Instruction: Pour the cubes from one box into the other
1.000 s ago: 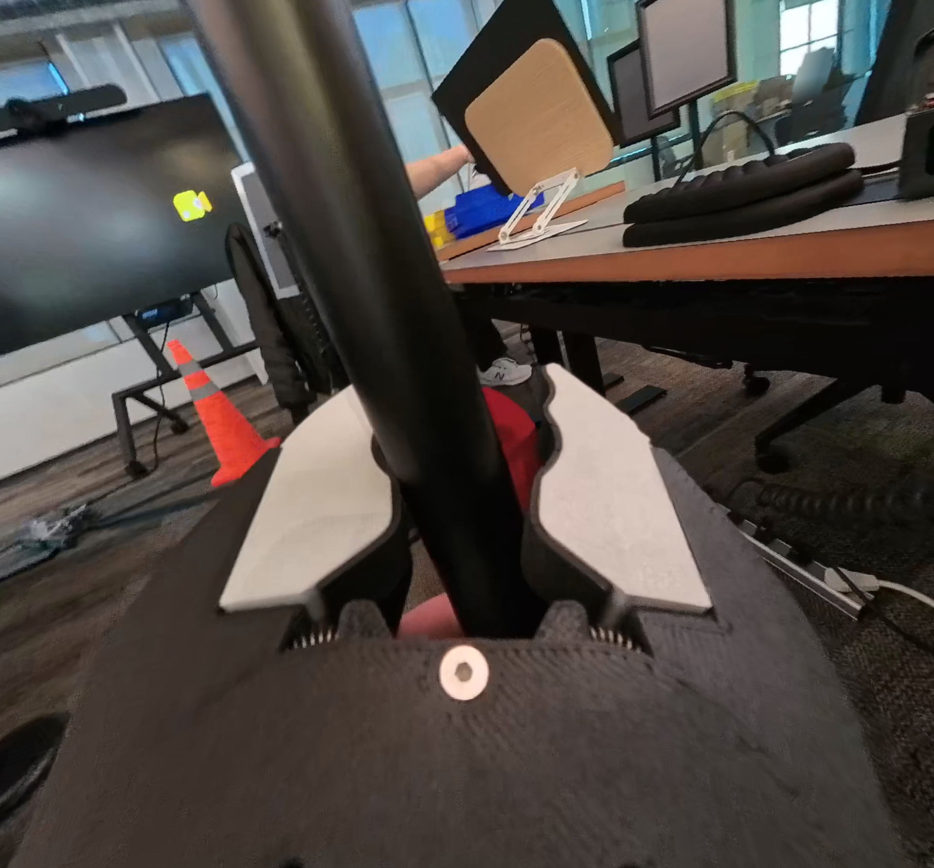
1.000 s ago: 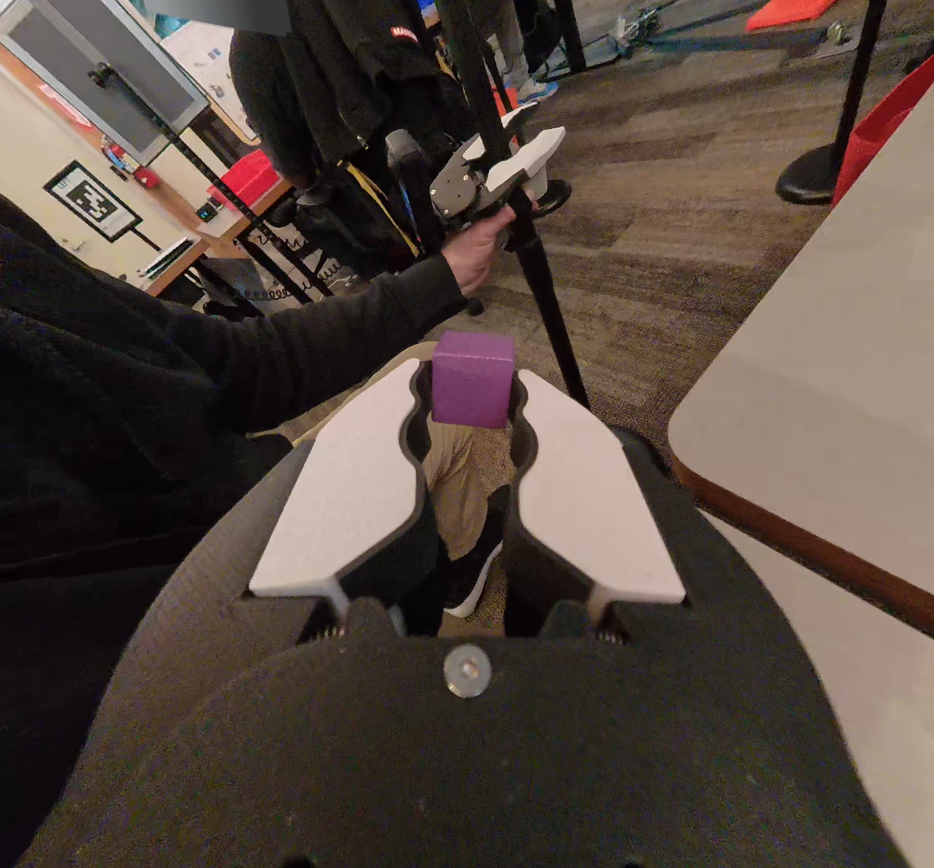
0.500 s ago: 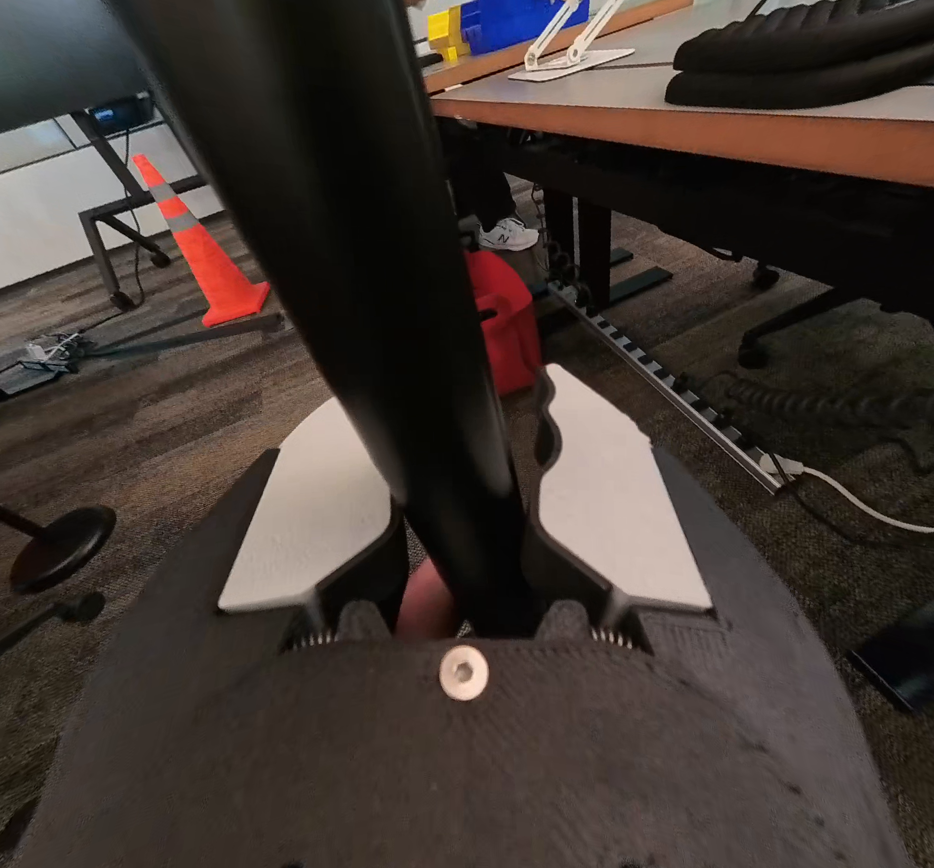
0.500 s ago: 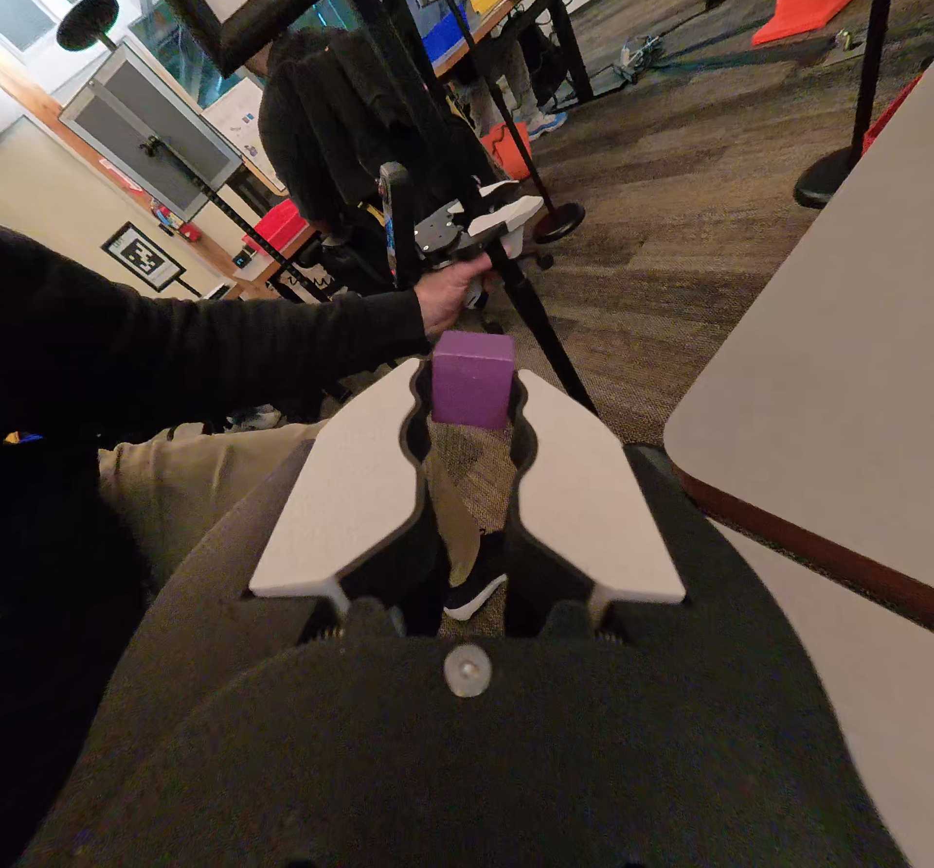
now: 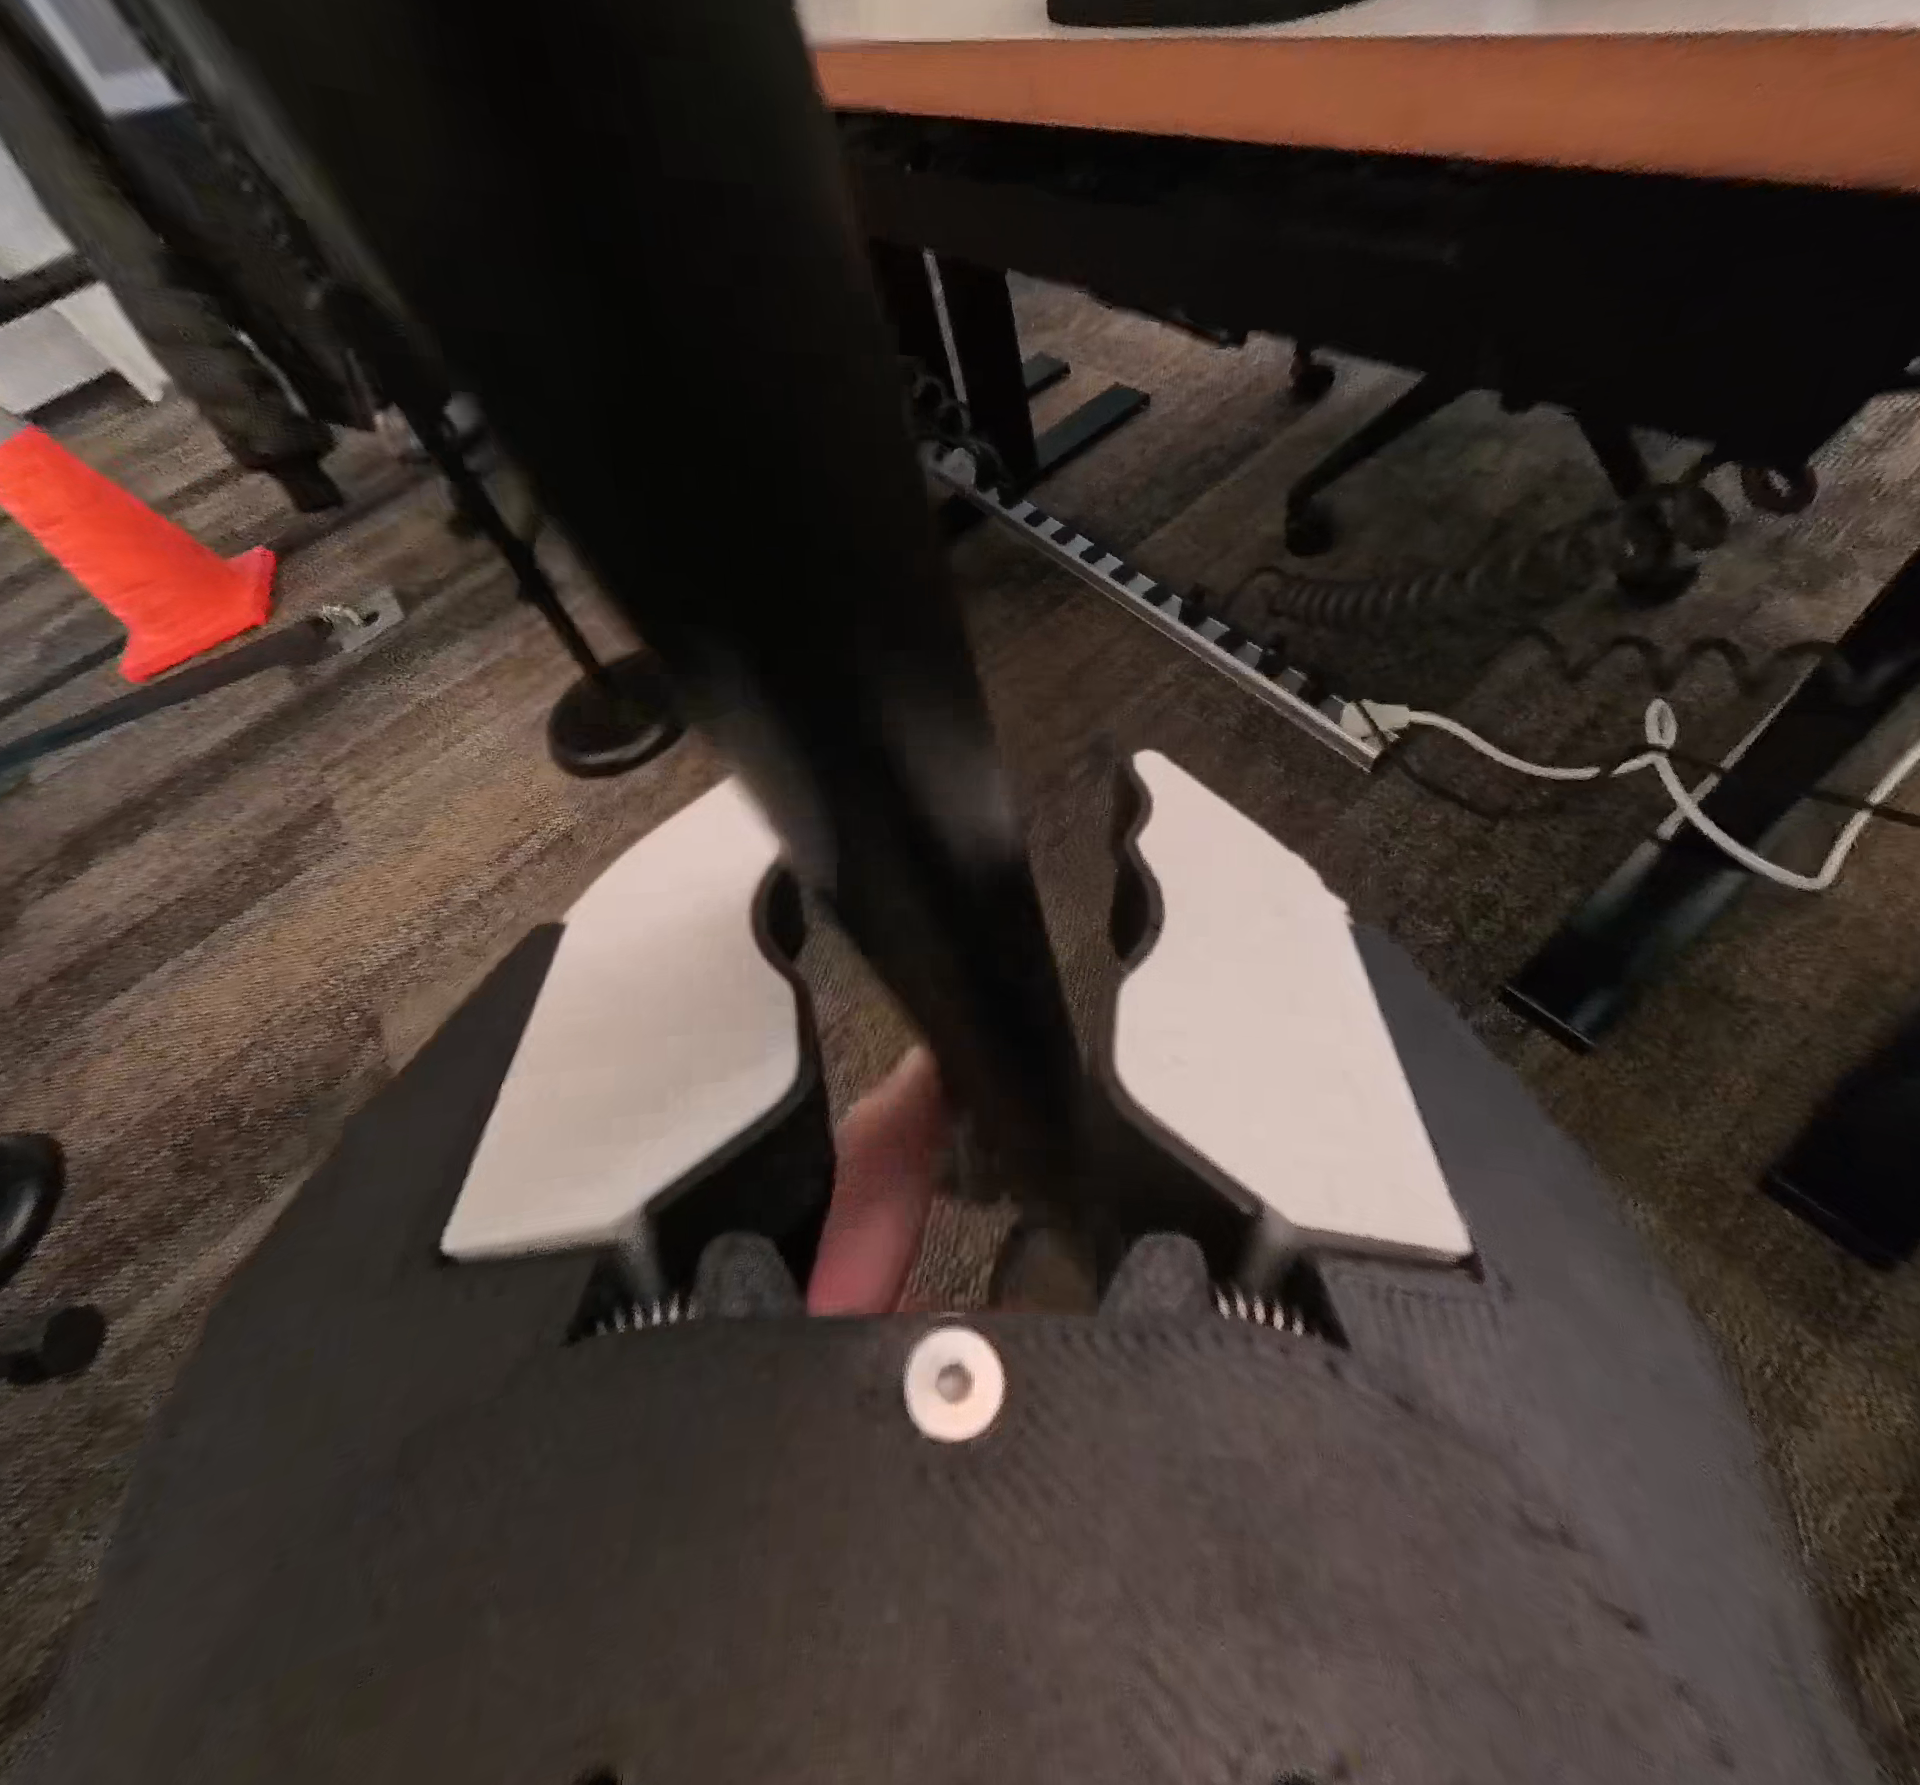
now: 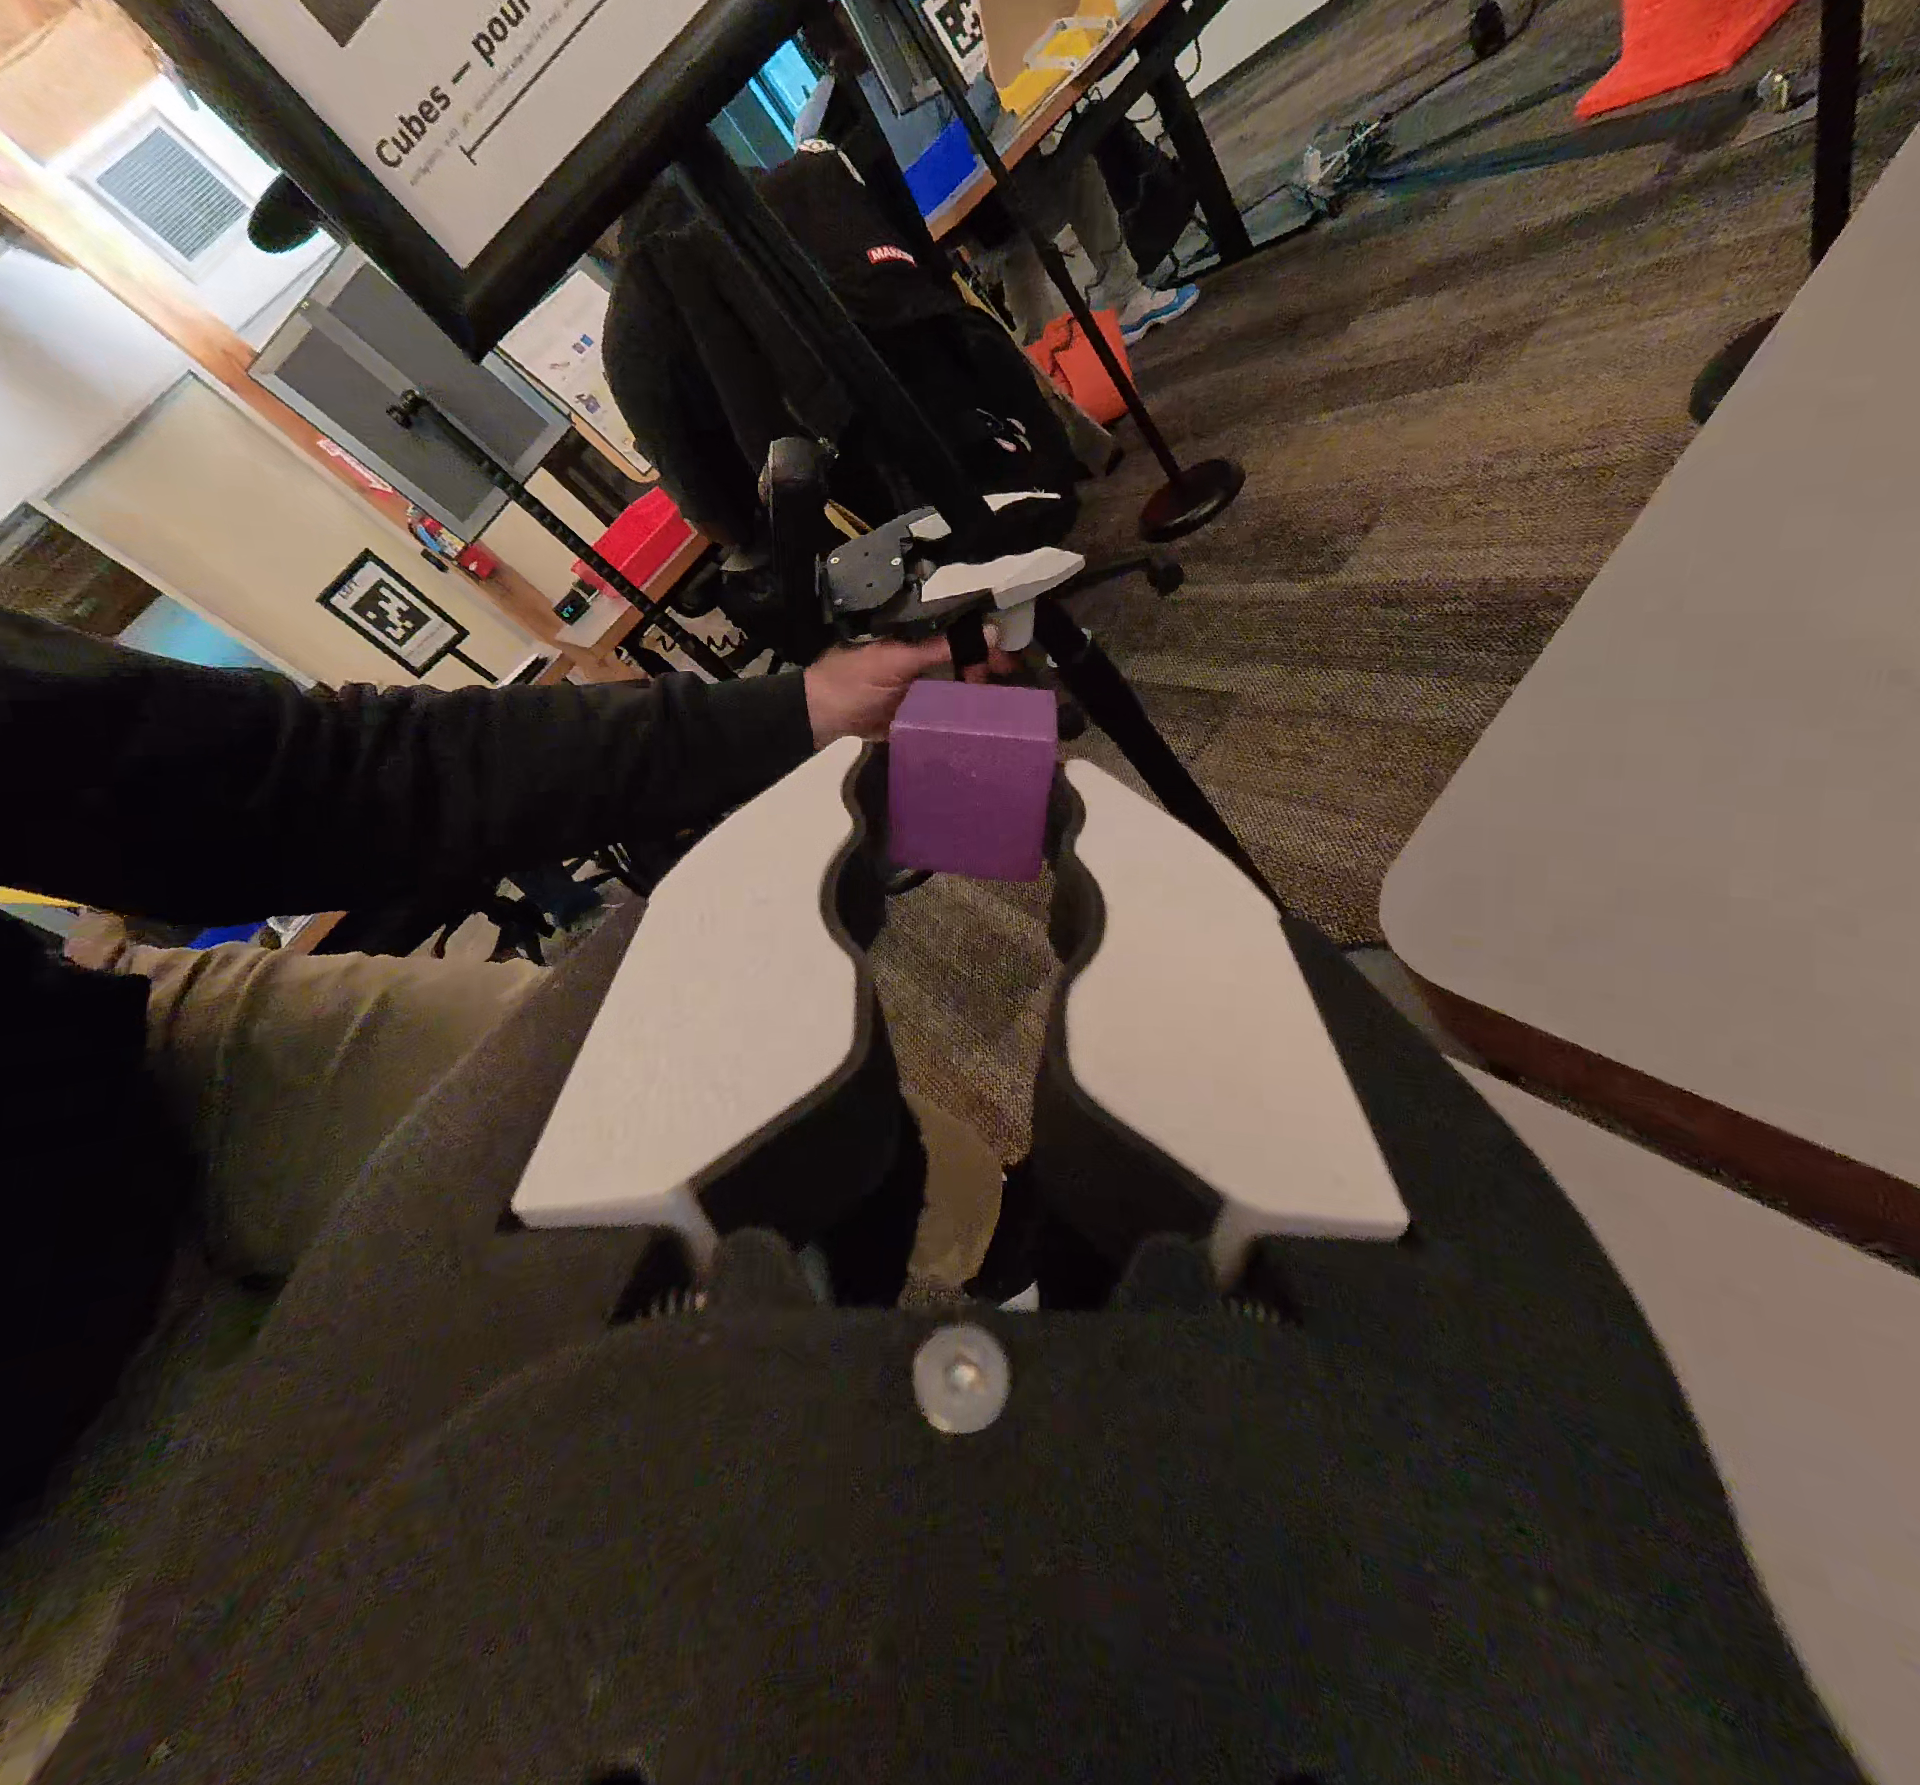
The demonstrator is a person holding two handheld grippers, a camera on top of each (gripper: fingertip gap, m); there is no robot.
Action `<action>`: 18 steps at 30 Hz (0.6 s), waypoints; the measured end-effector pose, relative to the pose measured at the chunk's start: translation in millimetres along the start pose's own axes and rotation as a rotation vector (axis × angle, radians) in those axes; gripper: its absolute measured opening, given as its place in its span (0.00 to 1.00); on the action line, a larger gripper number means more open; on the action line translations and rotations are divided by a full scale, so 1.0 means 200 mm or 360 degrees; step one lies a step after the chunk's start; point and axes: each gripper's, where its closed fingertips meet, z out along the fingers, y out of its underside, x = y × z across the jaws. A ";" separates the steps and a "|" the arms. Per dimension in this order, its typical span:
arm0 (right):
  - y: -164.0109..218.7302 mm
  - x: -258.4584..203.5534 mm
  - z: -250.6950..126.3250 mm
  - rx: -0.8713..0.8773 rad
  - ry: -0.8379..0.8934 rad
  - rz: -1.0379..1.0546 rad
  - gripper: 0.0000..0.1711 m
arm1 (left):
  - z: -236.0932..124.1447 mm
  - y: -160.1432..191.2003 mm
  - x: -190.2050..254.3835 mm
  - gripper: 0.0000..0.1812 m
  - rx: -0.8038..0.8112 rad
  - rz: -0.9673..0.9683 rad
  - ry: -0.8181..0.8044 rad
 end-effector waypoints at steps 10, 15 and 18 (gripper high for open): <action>-0.04 0.03 -0.03 0.0049 -0.0035 0.0046 0.14 | -0.34 0.31 0.18 0.33 -0.0041 0.0121 0.0192; -0.05 0.02 -0.04 0.0059 -0.0053 0.0054 0.14 | -0.32 0.21 0.45 0.29 0.0123 0.0142 0.0349; -0.01 0.02 -0.04 -0.0001 0.0023 0.0001 0.14 | -0.36 0.19 0.63 0.27 0.0166 0.0197 0.0515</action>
